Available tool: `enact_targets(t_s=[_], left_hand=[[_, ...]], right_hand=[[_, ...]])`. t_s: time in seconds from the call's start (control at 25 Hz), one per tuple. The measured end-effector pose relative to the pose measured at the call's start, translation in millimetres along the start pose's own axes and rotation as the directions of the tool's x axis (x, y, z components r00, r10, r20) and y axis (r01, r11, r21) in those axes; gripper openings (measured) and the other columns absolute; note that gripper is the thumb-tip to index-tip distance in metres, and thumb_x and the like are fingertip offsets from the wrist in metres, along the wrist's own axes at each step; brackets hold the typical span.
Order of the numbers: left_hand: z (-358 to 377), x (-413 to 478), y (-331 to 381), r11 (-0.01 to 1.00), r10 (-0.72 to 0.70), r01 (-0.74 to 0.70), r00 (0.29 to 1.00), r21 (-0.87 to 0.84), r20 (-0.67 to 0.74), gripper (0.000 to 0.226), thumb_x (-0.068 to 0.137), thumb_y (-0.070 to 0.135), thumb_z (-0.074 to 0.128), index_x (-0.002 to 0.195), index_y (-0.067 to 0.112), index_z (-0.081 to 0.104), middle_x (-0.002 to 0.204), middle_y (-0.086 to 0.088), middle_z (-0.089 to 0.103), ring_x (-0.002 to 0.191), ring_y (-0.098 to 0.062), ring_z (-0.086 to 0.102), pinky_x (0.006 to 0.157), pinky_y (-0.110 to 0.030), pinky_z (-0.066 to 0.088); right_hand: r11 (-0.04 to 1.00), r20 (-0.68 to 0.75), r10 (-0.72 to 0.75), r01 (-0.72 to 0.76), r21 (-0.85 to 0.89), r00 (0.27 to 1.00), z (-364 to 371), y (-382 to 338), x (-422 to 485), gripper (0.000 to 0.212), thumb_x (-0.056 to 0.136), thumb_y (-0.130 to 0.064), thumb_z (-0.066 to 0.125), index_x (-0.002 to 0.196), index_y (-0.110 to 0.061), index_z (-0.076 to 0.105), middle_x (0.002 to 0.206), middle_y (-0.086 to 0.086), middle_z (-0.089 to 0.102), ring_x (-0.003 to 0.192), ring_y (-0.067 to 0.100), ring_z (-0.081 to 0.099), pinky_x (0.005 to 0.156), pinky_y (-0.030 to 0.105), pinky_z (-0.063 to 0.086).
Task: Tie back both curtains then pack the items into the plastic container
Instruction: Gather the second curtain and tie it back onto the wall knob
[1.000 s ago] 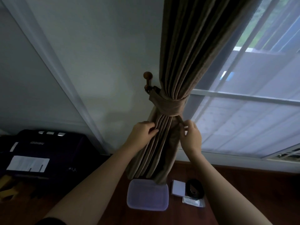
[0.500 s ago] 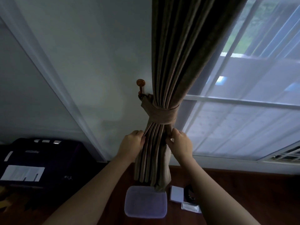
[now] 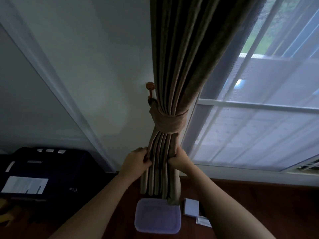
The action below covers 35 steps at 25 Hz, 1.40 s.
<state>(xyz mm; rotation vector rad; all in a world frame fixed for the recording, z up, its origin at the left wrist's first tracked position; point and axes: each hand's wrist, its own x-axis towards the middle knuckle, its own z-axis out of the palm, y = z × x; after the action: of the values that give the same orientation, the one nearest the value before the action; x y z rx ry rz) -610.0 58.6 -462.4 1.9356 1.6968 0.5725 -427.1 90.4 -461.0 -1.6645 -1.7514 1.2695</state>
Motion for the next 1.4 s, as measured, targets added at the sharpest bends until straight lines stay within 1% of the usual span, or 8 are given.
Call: enact_targets(t_s=[0.2, 0.44, 0.6, 0.8, 1.0, 1.2, 1.32, 1.4], left_hand=[[-18, -3, -10, 0.99, -0.107, 0.104, 0.994, -0.098, -0.024, 0.042, 0.08, 0.02, 0.066, 0.118, 0.012, 0.049, 0.086, -0.009, 0.066, 0.078, -0.025, 0.064, 0.069, -0.036, 0.054], [-20, -4, -15, 0.991, -0.13, 0.129, 0.992, -0.022, -0.006, 0.039, 0.078, 0.041, 0.059, 0.096, 0.007, 0.055, 0.077, -0.013, 0.065, 0.071, -0.029, 0.064, 0.064, -0.04, 0.055], [-11, 6, -9, 0.987, -0.086, 0.095, 0.994, 0.128, -0.072, 0.027, 0.09, 0.03, 0.055, 0.094, 0.003, 0.055, 0.077, -0.016, 0.064, 0.072, -0.032, 0.063, 0.065, -0.042, 0.053], [-5, 7, -2, 0.995, -0.014, 0.033, 0.982, 0.096, -0.19, 0.026, 0.087, 0.028, 0.062, 0.096, 0.003, 0.06, 0.083, -0.016, 0.068, 0.077, -0.032, 0.066, 0.068, -0.042, 0.053], [-12, 10, 24, 0.996, 0.085, -0.068, 0.926, 0.058, -0.367, 0.033, 0.082, 0.034, 0.056, 0.086, 0.003, 0.068, 0.07, -0.012, 0.068, 0.062, -0.027, 0.065, 0.055, -0.033, 0.054], [-9, 10, 32, 0.976, 0.19, -0.142, 0.923, 0.163, -0.334, 0.02, 0.077, 0.017, 0.06, 0.063, 0.002, 0.062, 0.05, -0.01, 0.06, 0.04, -0.024, 0.057, 0.04, -0.021, 0.045], [-9, 8, 39, 0.981, 0.178, -0.141, 0.923, 0.13, -0.34, 0.021, 0.079, 0.017, 0.057, 0.068, 0.0, 0.063, 0.054, -0.014, 0.062, 0.045, -0.029, 0.059, 0.044, -0.029, 0.048], [-15, 9, 47, 0.988, 0.157, -0.147, 0.913, 0.056, -0.378, 0.025, 0.082, 0.021, 0.057, 0.081, -0.001, 0.068, 0.065, -0.015, 0.068, 0.055, -0.029, 0.065, 0.052, -0.033, 0.053]], right_hand=[[0.996, 0.34, -0.059, 0.078, -0.044, 0.939, 16, -44, 15, 0.03, 0.084, 0.004, 0.049, 0.111, -0.007, 0.057, 0.103, 0.001, 0.054, 0.094, 0.008, 0.049, 0.09, 0.021, 0.043], [0.997, 0.448, -0.005, 0.041, -0.071, 0.894, 14, -52, 30, 0.036, 0.088, 0.001, 0.047, 0.124, -0.004, 0.051, 0.107, 0.005, 0.057, 0.102, 0.018, 0.049, 0.094, 0.029, 0.039], [0.977, 0.09, 0.025, -0.006, -0.211, 0.996, 9, -23, 34, 0.027, 0.087, -0.003, 0.051, 0.114, -0.006, 0.055, 0.107, 0.016, 0.063, 0.101, 0.031, 0.06, 0.093, 0.042, 0.05], [0.983, -0.223, -0.092, 0.052, -0.176, 0.97, 5, 24, -5, 0.023, 0.083, -0.015, 0.061, 0.106, -0.016, 0.061, 0.099, 0.004, 0.068, 0.091, 0.02, 0.064, 0.081, 0.037, 0.055], [0.917, -0.509, -0.388, 0.377, -0.131, 0.768, -9, -13, -19, 0.016, 0.086, -0.025, 0.062, 0.098, -0.015, 0.068, 0.085, -0.009, 0.064, 0.074, 0.003, 0.061, 0.068, 0.021, 0.052], [0.904, -0.571, -0.412, 0.241, -0.353, 0.71, -26, -11, -24, 0.017, 0.083, -0.016, 0.069, 0.067, -0.011, 0.067, 0.059, -0.012, 0.046, 0.048, 0.006, 0.039, 0.049, 0.01, 0.024], [0.928, -0.562, -0.35, 0.193, -0.32, 0.749, -35, -18, -23, 0.029, 0.081, -0.014, 0.067, 0.057, -0.019, 0.051, 0.052, -0.015, 0.036, 0.051, 0.011, 0.037, 0.051, 0.025, 0.025], [0.941, -0.57, -0.335, 0.246, -0.231, 0.75, -38, -23, -30, 0.012, 0.08, -0.015, 0.068, 0.069, -0.018, 0.063, 0.061, -0.017, 0.049, 0.057, 0.005, 0.048, 0.054, 0.022, 0.035]])
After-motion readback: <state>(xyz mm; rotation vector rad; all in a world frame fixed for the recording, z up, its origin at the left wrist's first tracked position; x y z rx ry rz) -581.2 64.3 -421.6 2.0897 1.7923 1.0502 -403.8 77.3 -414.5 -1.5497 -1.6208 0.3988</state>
